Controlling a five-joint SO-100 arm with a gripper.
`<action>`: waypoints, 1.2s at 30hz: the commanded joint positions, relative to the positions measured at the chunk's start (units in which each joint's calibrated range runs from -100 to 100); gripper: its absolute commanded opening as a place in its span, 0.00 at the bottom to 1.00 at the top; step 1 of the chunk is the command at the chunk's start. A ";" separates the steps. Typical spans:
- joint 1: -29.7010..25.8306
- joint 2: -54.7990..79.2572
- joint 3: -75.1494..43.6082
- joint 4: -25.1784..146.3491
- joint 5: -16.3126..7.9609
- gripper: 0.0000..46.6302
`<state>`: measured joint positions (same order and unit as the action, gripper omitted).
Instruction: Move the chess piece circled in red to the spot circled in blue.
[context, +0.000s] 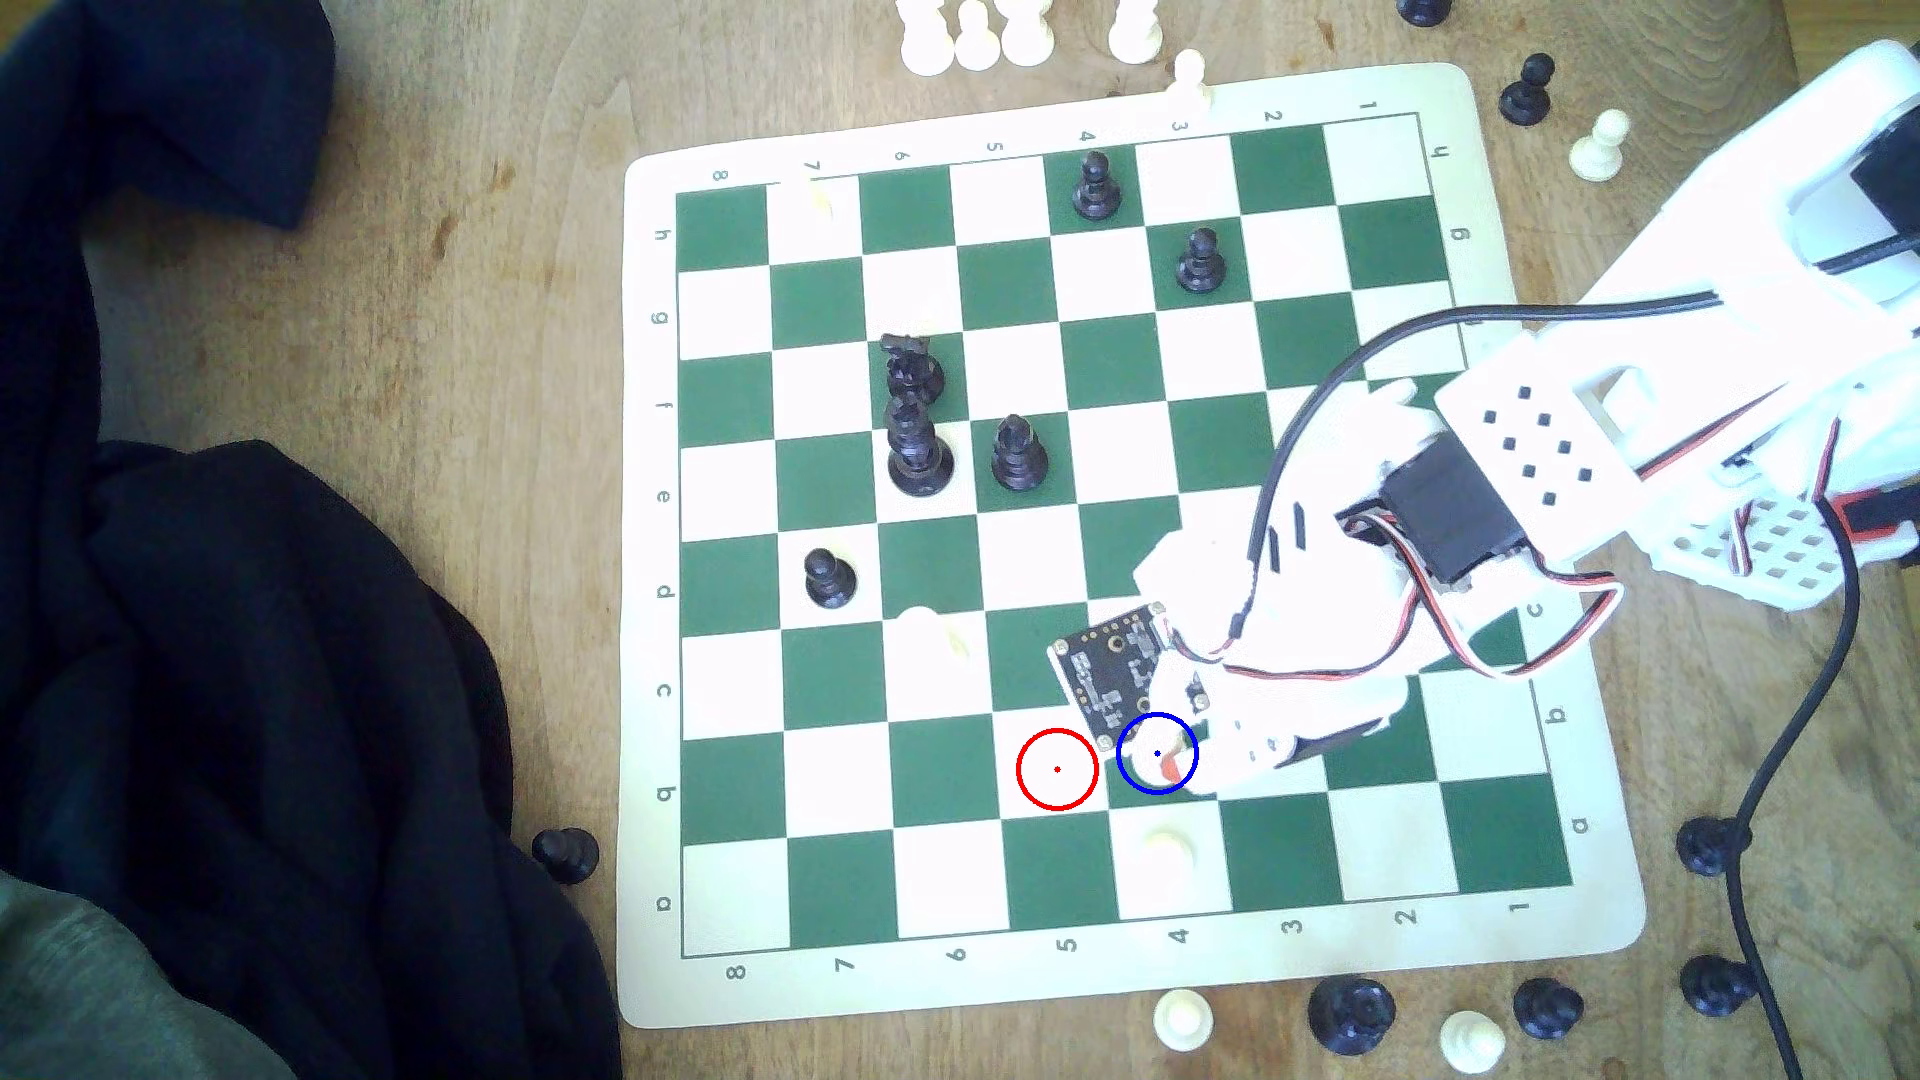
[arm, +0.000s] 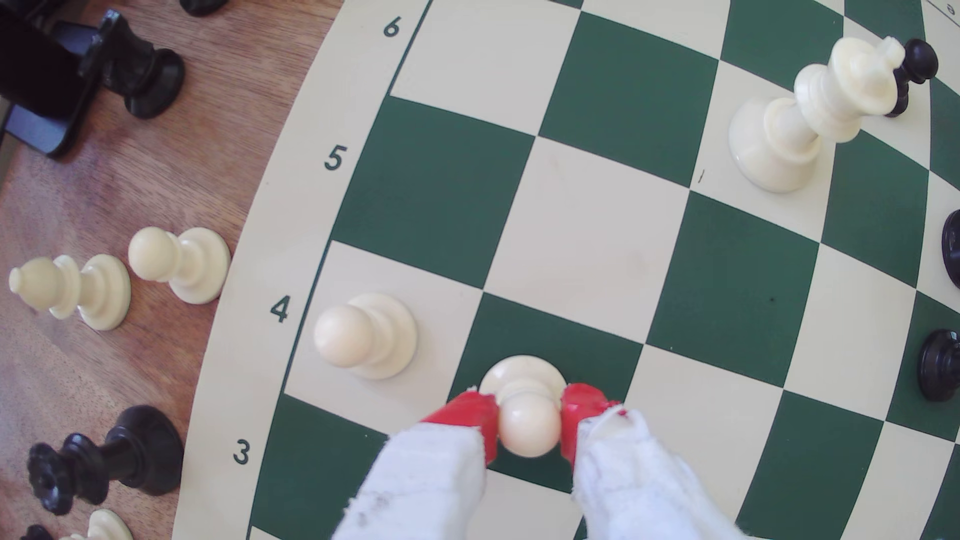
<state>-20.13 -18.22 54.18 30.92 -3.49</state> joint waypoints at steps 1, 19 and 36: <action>0.85 0.74 -2.59 -1.10 0.44 0.01; 1.17 1.25 -3.32 -0.12 0.88 0.21; 3.20 -18.02 -3.32 14.29 1.12 0.34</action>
<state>-17.55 -29.45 54.18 43.43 -2.47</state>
